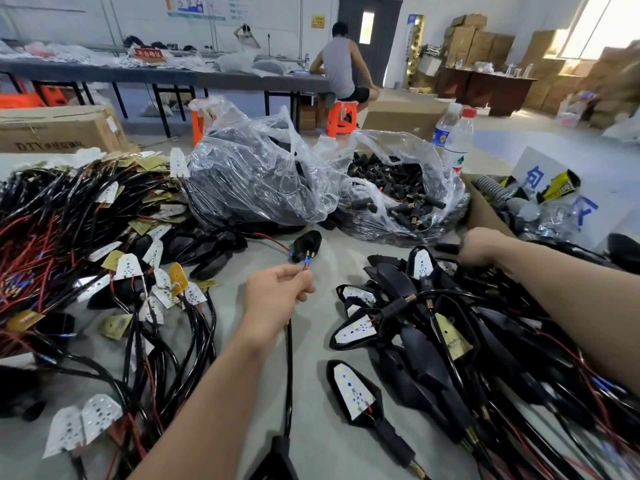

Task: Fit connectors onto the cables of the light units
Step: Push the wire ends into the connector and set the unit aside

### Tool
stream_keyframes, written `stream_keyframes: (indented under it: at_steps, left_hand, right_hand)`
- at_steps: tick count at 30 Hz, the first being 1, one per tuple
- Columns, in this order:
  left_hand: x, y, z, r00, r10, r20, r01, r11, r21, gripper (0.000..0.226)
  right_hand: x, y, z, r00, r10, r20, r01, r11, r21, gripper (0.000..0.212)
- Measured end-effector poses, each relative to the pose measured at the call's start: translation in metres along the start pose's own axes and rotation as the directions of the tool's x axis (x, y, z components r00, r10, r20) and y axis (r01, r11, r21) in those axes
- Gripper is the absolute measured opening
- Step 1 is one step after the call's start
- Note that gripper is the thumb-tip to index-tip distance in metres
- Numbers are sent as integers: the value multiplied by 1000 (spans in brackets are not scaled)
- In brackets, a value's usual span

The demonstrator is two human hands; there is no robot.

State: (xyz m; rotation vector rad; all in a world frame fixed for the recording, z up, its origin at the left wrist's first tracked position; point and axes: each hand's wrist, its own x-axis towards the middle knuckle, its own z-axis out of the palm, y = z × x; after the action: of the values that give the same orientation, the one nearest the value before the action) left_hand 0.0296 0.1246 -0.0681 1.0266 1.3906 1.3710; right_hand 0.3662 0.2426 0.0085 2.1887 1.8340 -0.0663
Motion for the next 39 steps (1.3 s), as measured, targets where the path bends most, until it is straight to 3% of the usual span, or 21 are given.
stream_keyframes:
  at_steps: [3, 10, 15, 18, 21, 24, 27, 30, 33, 39]
  left_hand:
    - [-1, 0, 1, 1000, 11, 14, -11, 1000, 17, 6]
    - [-3, 1, -2, 1000, -1, 29, 1, 1000, 25, 4]
    - [-7, 5, -2, 999, -8, 50, 7, 1000, 25, 11]
    - [-9, 5, -2, 998, -2, 58, 1, 1000, 30, 10]
    - [-10, 4, -3, 999, -9, 36, 8, 1000, 24, 8]
    - [-8, 6, 0, 1000, -23, -7, 23, 999, 24, 5]
    - [-11, 8, 1, 993, -7, -119, 17, 996, 86, 7]
    - [-15, 16, -3, 985, 12, -174, 7, 994, 113, 13]
    - [-15, 28, -9, 988, 26, -153, 0, 986, 167, 23]
    - [-30, 36, -30, 977, 90, -195, -26, 951, 309, 39]
  right_hand:
    - [0, -3, -2, 999, -18, -46, 19, 1000, 13, 18]
    - [2, -8, 2, 995, -81, -66, 78, 996, -50, 33]
    - [-3, -10, 1, 994, -67, -82, 62, 996, -69, 22]
    - [-9, -13, -4, 979, -53, -197, 51, 999, -17, 12]
    - [-20, -16, -28, 917, -53, -395, 69, 997, 27, 4]
    - [-38, -31, -64, 831, -161, -533, 222, 974, 53, 11]
    - [-70, -74, -84, 796, -344, -497, 450, 887, 106, 13]
    - [-97, -123, -75, 760, -498, -417, 575, 814, 76, 8]
    - [-113, -164, -46, 742, -564, -363, 597, 802, -24, 12]
    - [-116, -195, -4, 772, -564, -292, 617, 775, 136, 44]
